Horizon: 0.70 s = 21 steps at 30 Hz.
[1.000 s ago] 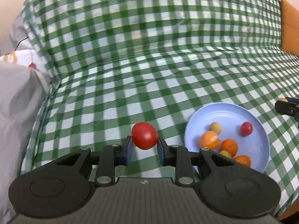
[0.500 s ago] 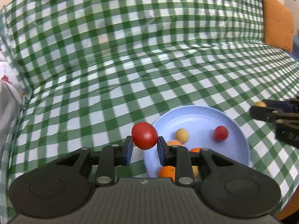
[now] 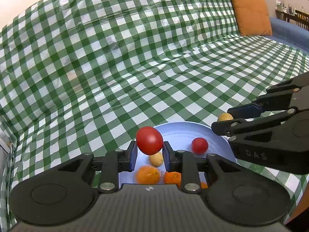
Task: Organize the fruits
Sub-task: 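Carry the tomato in the left gripper over the plate while the right carries the yellow fruit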
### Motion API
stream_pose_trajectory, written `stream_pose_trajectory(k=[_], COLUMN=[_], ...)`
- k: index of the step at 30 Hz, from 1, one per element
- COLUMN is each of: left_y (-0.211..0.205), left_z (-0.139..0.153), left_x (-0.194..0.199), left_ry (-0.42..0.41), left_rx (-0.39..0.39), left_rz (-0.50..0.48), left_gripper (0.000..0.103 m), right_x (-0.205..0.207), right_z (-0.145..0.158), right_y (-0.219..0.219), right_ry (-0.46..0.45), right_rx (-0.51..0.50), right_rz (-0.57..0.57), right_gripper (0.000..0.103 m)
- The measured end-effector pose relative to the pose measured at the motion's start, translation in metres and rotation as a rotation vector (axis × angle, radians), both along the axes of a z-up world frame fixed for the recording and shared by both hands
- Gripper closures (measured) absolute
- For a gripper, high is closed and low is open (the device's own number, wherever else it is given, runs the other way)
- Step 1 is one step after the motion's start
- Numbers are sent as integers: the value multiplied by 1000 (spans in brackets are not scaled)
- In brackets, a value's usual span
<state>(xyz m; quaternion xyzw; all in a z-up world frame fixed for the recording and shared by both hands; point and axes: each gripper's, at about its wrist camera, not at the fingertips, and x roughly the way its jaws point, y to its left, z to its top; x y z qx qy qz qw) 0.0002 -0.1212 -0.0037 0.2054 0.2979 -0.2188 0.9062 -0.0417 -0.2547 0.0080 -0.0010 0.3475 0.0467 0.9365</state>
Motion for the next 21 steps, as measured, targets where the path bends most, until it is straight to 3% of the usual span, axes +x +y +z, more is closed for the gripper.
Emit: stream_pose_trajectory(k=[21], left_y=[-8], left_z=[-6], left_x=[15], left_ry=[32], left_rx=[-24], left_rz=[25], left_gripper=[72], right_x=[4], right_z=[-5], right_y=[1], right_ry=[32], right_rx=[-19], right_rz=[5], right_gripper=[73])
